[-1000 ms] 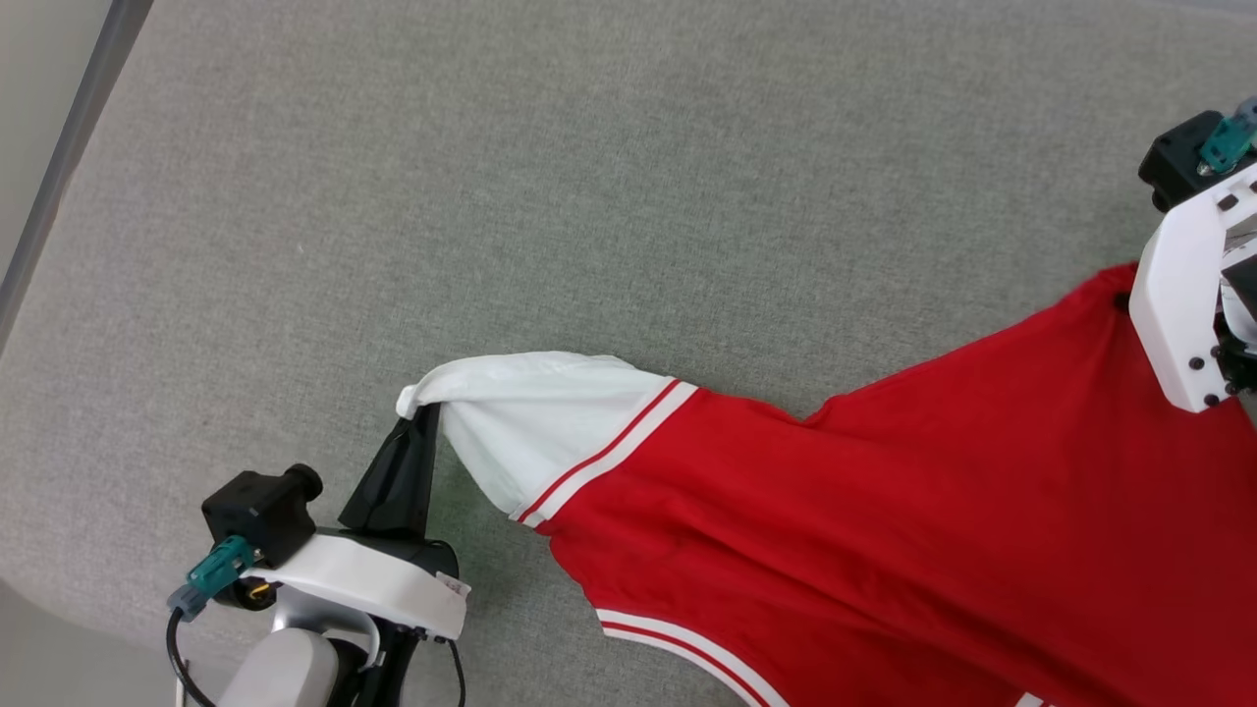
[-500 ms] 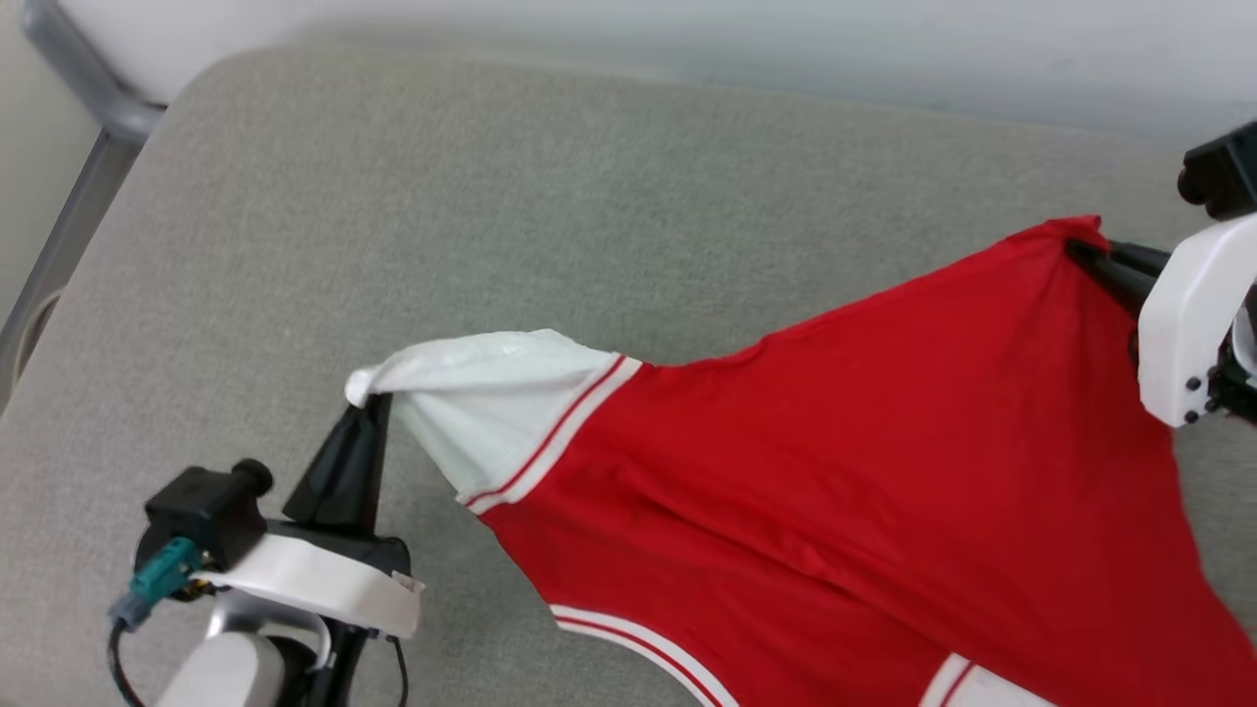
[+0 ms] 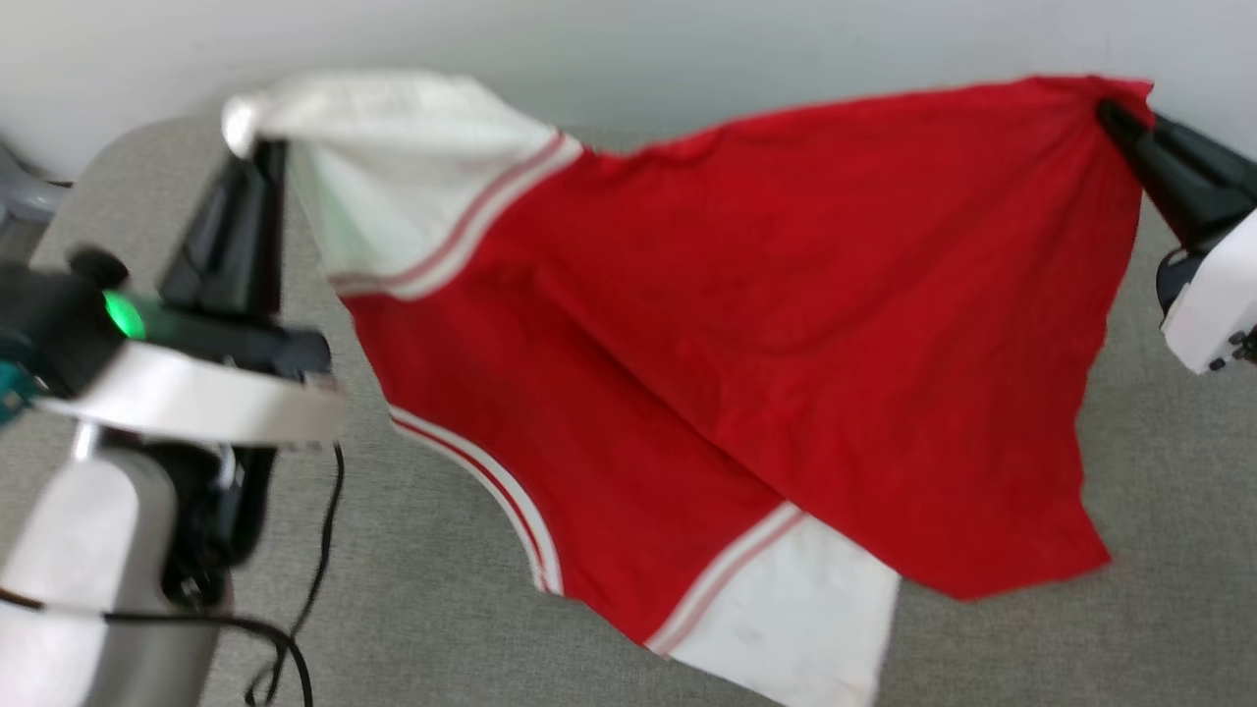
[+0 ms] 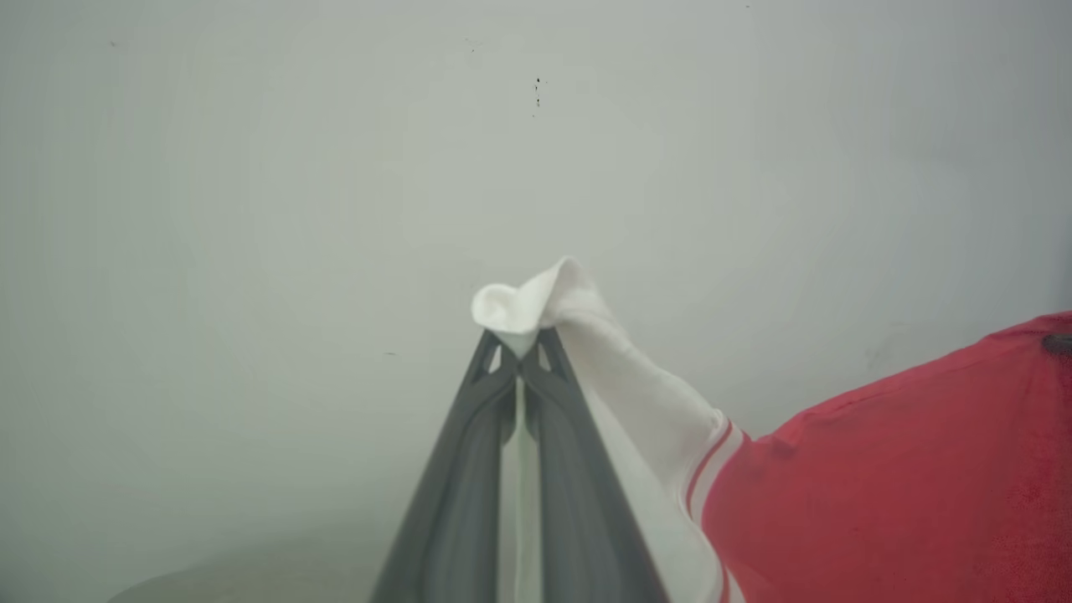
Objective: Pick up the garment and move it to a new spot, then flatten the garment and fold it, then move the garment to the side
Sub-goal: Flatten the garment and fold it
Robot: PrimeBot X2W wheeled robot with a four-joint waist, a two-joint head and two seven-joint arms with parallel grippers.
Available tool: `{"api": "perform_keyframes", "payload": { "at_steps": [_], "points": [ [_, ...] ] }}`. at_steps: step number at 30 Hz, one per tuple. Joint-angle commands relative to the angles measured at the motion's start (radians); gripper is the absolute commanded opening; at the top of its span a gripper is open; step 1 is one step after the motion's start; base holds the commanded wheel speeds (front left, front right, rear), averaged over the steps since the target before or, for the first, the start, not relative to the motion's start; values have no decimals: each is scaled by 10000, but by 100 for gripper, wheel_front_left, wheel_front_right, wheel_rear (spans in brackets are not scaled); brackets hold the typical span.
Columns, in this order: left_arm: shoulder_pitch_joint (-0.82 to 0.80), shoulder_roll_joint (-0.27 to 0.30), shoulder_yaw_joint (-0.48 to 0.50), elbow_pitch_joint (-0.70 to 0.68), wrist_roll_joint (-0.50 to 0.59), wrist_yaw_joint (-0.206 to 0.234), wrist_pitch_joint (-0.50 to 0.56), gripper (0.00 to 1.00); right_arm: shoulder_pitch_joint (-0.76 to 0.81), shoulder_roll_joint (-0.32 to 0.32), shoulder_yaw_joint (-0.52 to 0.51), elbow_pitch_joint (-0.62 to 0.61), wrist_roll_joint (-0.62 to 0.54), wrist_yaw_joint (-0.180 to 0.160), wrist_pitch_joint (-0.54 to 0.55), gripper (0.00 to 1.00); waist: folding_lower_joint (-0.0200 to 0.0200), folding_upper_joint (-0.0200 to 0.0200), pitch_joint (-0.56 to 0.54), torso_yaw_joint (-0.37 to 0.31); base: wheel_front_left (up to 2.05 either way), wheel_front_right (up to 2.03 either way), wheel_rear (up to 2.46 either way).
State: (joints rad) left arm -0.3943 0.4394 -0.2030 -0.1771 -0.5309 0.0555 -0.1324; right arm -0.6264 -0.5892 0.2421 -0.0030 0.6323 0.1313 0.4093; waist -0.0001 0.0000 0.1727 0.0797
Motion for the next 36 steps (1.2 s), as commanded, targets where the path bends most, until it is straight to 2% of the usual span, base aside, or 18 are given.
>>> {"api": "perform_keyframes", "payload": {
  "at_steps": [1,5,10,18,19,25,31,32,36],
  "points": [
    [-602,138,78,-88,97,-35,124,0,-217,184,-204,-222,-209,-12,13,0,1,0,291,-155,0,0,0],
    [-2115,266,231,-76,76,-149,412,0,-919,598,-781,-489,-556,-12,101,0,1,0,907,-288,0,0,0],
    [-4357,492,334,215,59,-424,833,0,-2517,996,-1310,-406,-1029,-12,227,0,1,0,1968,-374,0,0,0],
    [-8466,610,206,1784,141,-1031,1270,0,-6007,1398,-1628,566,-1947,-12,235,0,1,0,3629,-350,0,0,0],
    [-8466,610,206,1784,141,-1031,1270,0,-6007,1398,-1628,566,-1947,-12,235,0,1,0,3629,-350,0,0,0],
    [-11406,397,-46,3751,236,-1448,1073,0,-8431,1536,-1394,2093,-2733,-12,-61,0,1,0,4305,-301,0,0,0],
    [-13587,182,-329,5365,424,-1607,693,0,-10583,1634,-970,3712,-3306,-12,-603,0,1,0,4624,-310,0,0,0],
    [-14337,106,-458,6008,469,-1674,548,0,-11413,1685,-813,4536,-3443,-12,-889,0,1,0,4749,-303,0,0,0],
    [-14733,34,-664,6634,415,-1745,294,0,-12016,1759,-606,5522,-3400,-12,-1367,0,1,0,4923,-296,0,0,0]
  ]
}}
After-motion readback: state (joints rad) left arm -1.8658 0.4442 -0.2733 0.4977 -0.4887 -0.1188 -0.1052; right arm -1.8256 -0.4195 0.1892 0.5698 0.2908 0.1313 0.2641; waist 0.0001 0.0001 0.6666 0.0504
